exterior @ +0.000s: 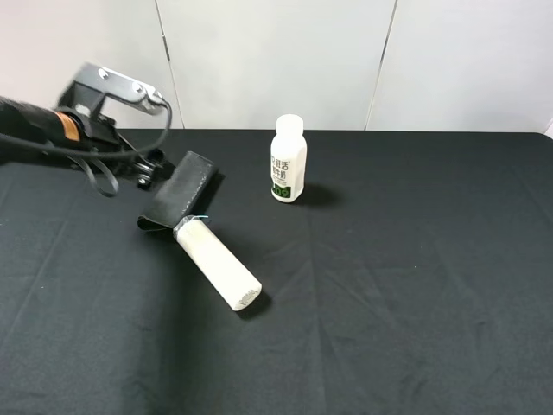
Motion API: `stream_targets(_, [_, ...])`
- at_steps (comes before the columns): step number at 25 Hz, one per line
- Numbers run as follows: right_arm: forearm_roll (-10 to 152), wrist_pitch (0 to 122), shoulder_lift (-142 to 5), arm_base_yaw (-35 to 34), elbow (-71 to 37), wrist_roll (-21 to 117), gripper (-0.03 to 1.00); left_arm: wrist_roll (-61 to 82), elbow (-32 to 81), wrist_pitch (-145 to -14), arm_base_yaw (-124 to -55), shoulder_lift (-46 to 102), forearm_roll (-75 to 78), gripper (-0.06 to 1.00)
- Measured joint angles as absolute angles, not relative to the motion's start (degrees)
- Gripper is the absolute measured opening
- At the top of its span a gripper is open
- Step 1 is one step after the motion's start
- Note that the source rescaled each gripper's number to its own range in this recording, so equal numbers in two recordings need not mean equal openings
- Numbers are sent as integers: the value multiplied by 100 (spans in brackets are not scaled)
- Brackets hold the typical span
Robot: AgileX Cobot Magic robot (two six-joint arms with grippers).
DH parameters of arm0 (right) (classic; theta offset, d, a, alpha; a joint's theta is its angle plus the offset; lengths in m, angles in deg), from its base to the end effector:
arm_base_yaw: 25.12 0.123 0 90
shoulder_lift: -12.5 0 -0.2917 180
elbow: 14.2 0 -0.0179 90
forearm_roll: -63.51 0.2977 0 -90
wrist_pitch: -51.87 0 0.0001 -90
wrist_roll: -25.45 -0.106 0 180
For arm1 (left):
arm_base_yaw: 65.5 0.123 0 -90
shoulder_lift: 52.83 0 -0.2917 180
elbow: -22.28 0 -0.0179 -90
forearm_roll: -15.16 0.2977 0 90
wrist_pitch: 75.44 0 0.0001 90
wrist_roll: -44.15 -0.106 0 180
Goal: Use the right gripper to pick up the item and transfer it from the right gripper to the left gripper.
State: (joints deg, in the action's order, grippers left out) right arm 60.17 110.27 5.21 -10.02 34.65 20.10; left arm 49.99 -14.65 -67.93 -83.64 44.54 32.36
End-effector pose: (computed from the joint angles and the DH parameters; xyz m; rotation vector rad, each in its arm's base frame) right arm 0.0440 0.0064 0.2968 -0.1687 1.9942 0.1601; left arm 0.3288 -0.1120 0.1532 0.5833 2.1423 -0.1095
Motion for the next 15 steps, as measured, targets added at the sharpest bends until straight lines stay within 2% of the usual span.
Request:
stream_targets(8, [6017,11027,521,-1002,3465,2010,100,4993,-874,-9738,-8364,3059,3222,100])
stream_targets(15, [6017,11027,521,-1002,3465,2010,100,4986,-365,-11599,-8364,1913,2842,100])
